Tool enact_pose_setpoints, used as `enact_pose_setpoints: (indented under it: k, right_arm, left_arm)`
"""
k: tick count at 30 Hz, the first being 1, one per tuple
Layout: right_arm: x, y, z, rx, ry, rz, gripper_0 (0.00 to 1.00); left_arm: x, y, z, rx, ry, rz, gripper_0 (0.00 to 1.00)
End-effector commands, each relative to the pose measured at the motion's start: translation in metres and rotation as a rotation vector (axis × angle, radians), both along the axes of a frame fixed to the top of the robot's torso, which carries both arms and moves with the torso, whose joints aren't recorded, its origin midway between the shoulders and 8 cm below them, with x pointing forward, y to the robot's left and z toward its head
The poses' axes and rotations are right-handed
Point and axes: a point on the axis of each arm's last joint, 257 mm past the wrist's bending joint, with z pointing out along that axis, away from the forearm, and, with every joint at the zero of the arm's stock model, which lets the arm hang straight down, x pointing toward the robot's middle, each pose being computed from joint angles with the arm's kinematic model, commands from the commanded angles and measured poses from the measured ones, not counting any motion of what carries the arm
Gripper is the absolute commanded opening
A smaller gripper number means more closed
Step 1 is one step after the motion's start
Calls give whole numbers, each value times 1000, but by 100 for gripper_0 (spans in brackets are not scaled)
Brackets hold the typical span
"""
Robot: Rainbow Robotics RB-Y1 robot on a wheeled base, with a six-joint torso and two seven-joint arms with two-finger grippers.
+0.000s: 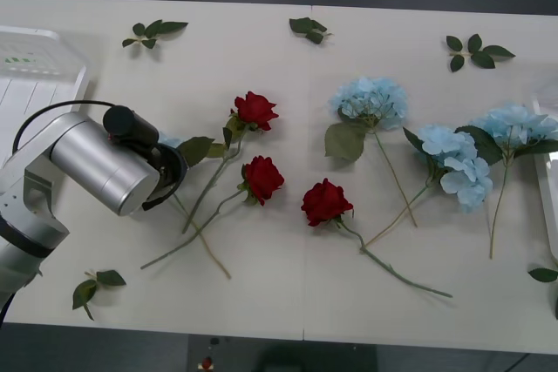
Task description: Put the red flowers into the right box and the blue flowers into the left box
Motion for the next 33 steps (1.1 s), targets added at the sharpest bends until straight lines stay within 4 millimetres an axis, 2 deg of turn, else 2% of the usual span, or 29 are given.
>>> enact_pose_setpoints:
  k: [1,6,8,11,15,20,24,26,29,33]
  right_arm:
    - [9,31,11,70,-24,22,99]
    - [16,62,7,137,-35,11,99]
    - [20,81,1,163,-38,3,99]
    - [25,99,-5,166,-35,-16,99]
    - [31,122,-19,180,-21,-58,99]
    - [35,147,-38,235,-1,-100,99]
    - [41,165,-54,258,13,-128,99]
    - [43,170,-64,244,24,-144,99]
    - [46,172,-75,206,29,-152,99]
    - [47,178,-85,192,34,-149,99]
  left_arm:
    - [13,-5,8,40,-27,-52,100]
    - [13,-5,6,50,-21,-58,100]
    - [13,-3,3,53,-14,-55,99]
    - [12,1,-3,67,-1,-60,96]
    - [13,2,-5,73,-2,-69,95]
    - [13,2,-5,79,0,-79,87]
    - [10,0,-9,98,6,-98,68]
    - [9,0,-11,108,7,-102,50]
    - [8,0,-11,110,9,-104,37]
    - [9,1,-11,112,6,-107,6]
